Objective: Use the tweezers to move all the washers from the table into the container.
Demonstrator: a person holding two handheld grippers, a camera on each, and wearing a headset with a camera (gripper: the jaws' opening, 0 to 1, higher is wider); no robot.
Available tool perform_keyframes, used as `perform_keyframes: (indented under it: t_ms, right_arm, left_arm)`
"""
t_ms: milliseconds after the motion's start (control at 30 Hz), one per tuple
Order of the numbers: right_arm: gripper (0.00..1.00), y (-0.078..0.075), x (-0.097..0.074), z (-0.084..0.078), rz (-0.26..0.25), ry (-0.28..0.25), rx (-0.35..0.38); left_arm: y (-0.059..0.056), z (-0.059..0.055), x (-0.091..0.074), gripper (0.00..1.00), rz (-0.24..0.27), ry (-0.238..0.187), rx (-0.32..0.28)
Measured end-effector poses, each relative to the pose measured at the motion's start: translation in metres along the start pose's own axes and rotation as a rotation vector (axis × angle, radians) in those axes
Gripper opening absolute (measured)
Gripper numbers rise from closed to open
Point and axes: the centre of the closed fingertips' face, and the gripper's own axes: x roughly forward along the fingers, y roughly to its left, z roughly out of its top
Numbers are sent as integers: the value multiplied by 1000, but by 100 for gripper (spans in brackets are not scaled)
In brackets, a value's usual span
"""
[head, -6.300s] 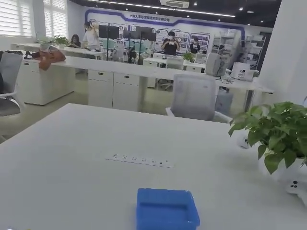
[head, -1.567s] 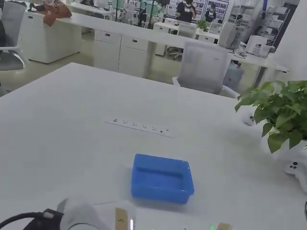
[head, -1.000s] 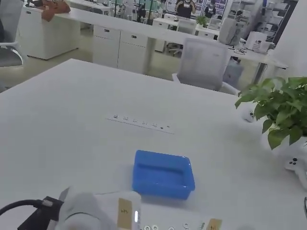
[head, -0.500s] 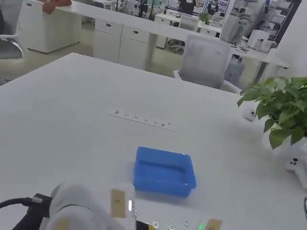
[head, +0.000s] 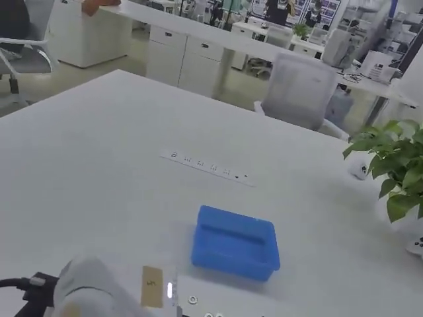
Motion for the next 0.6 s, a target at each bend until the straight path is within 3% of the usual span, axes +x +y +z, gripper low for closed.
perform_keyframes:
  t_ms: [167,333,600]
  right_arm:
    - [5,-1,-1,4,-18,-29,-10]
    - [9,1,0,5,-22,-28,-30]
    - [4,2,-1,4,-13,-28,-32]
  left_arm:
    - [2,2,-3,0,-14,-31,2]
    - [-4,5,-3,0,-67,-44,-2]
    - [-3,6,-2,0,-58,-44,-4]
